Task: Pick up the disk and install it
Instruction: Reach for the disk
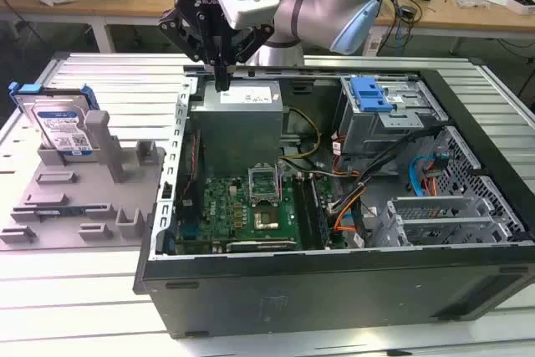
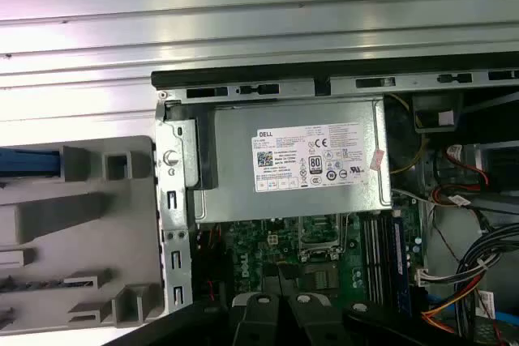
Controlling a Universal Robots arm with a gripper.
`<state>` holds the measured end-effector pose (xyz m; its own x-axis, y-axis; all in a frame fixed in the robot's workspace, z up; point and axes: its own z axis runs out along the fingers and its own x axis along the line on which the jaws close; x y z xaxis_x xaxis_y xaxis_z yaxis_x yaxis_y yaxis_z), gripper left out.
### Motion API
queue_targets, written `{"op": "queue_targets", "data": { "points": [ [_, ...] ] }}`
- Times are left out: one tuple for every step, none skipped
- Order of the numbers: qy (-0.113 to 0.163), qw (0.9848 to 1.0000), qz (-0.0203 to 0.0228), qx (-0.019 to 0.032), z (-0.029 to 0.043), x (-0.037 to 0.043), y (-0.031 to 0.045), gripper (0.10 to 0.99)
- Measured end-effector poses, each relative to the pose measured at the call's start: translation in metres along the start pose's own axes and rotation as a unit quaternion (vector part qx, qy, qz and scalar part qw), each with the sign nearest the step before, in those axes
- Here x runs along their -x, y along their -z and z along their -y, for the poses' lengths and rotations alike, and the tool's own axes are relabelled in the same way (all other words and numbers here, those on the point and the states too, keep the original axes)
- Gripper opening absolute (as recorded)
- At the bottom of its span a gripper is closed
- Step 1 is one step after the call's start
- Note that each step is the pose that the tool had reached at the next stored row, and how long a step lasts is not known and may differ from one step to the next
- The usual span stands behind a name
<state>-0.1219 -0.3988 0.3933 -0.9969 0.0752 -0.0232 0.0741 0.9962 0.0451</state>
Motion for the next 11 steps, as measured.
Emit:
{"op": "queue_targets", "data": {
  "points": [
    [0.000,1.0000,0.0000,0.0000,0.0000,0.0000,0.0000,0.106],
    [0.000,1.0000,0.0000,0.0000,0.0000,0.0000,0.0000,0.106],
    [0.000,1.0000,0.0000,0.0000,0.0000,0.0000,0.0000,0.106],
    [0.000,1.0000,0.0000,0.0000,0.0000,0.0000,0.0000,0.106],
    [0.000,1.0000,0.0000,0.0000,0.0000,0.0000,0.0000,0.106],
    [0.000,1.0000,0.0000,0.0000,0.0000,0.0000,0.0000,0.106],
    [0.000,1.0000,0.0000,0.0000,0.0000,0.0000,0.0000,0.106],
    [0.000,1.0000,0.0000,0.0000,0.0000,0.0000,0.0000,0.106],
    [0.000,1.0000,0.0000,0.0000,0.0000,0.0000,0.0000,0.106],
    [0.000,1.0000,0.0000,0.0000,-0.0001,0.0000,0.0000,0.106],
    [0.000,1.0000,0.0000,0.0000,-0.0002,0.0000,0.0000,0.106]
  ]
}}
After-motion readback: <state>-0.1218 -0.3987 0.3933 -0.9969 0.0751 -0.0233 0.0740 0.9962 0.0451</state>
